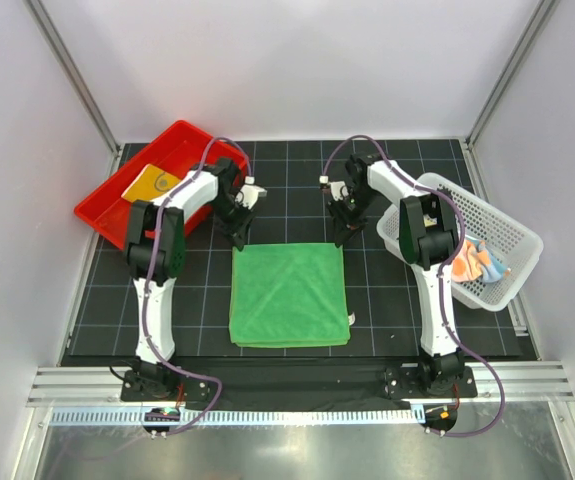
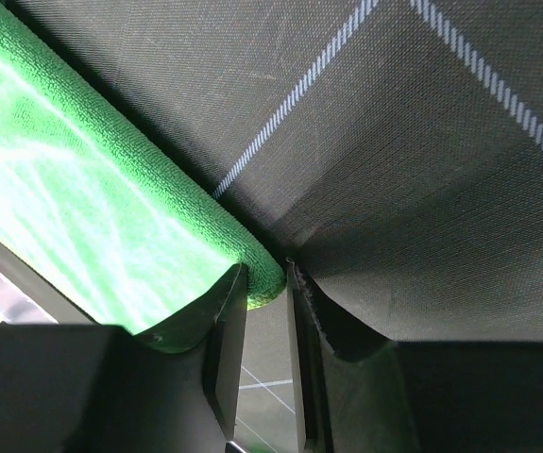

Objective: Fold and stack the towels
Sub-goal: Fold the towel

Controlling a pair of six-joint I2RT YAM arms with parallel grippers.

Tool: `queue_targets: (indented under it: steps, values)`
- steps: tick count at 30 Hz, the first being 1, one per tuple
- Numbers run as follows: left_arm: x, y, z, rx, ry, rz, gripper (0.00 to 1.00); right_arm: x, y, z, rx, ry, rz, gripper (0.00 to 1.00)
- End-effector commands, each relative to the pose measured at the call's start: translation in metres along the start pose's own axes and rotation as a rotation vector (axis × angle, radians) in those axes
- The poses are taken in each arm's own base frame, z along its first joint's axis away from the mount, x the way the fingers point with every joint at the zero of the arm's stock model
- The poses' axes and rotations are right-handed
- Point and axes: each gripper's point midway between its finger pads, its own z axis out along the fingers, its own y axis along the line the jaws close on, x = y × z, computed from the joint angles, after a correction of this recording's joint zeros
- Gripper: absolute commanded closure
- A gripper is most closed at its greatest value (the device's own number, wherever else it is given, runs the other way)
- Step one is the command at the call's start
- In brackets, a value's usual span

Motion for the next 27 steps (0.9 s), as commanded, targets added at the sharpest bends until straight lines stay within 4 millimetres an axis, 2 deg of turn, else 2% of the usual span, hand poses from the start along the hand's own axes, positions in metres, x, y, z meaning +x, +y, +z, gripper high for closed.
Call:
queue_targets:
  steps: [1, 5, 10, 12, 13, 15, 16, 17, 19, 20, 22, 23, 24, 26, 27]
  values:
    - [0.001, 0.005, -0.001, -0.01, 0.016, 0.011, 0.64, -0.009, 0.001, -0.007, -0.018, -0.032, -0.026, 0.7]
    - [-0.001, 0.009, 0.001, -0.009, 0.018, 0.004, 0.71, -0.01, -0.001, -0.008, -0.02, -0.035, -0.022, 0.78]
    - [-0.009, 0.004, -0.003, 0.039, -0.013, -0.005, 0.7, -0.009, -0.004, -0.005, -0.026, -0.031, -0.012, 0.83]
    - [-0.01, 0.002, -0.004, 0.053, -0.018, -0.007, 0.76, -0.01, -0.003, -0.005, -0.033, -0.031, -0.013, 0.85]
    - [-0.011, 0.001, -0.003, 0.06, -0.02, -0.006, 0.88, -0.01, -0.003, -0.005, -0.034, -0.032, -0.011, 0.85]
    - [-0.014, -0.004, -0.007, 0.078, -0.029, -0.008, 1.0, -0.011, -0.002, -0.007, -0.033, -0.039, -0.018, 0.95]
    - [-0.018, -0.005, -0.011, 0.08, -0.042, -0.008, 1.0, -0.012, -0.002, -0.008, -0.027, -0.043, -0.02, 0.99]
    - [-0.019, -0.006, -0.014, 0.082, -0.044, -0.012, 1.0, -0.018, -0.001, -0.015, -0.011, -0.071, -0.028, 0.99]
    - [-0.028, -0.003, -0.03, 0.027, -0.078, -0.024, 1.0, -0.025, -0.002, -0.029, 0.041, -0.11, -0.035, 0.99]
    - [-0.037, -0.002, -0.043, -0.004, -0.11, -0.016, 1.0, -0.034, 0.001, -0.045, 0.077, -0.165, -0.058, 0.99]
    - [-0.049, 0.002, -0.075, -0.094, -0.172, -0.014, 1.0, -0.042, 0.002, -0.067, 0.145, -0.227, -0.041, 0.99]
    - [-0.061, 0.001, -0.093, -0.121, -0.222, 0.004, 1.0, -0.049, 0.008, -0.091, 0.184, -0.289, -0.055, 0.99]
    - [-0.066, -0.003, -0.117, -0.157, -0.273, 0.02, 1.0, -0.052, 0.01, -0.102, 0.208, -0.322, -0.043, 0.99]
    - [-0.076, -0.008, -0.144, -0.204, -0.345, 0.036, 1.0, -0.059, 0.011, -0.126, 0.283, -0.401, -0.053, 0.99]
    - [-0.078, -0.015, -0.167, -0.228, -0.397, 0.055, 1.0, -0.061, 0.022, -0.149, 0.308, -0.462, -0.062, 0.99]
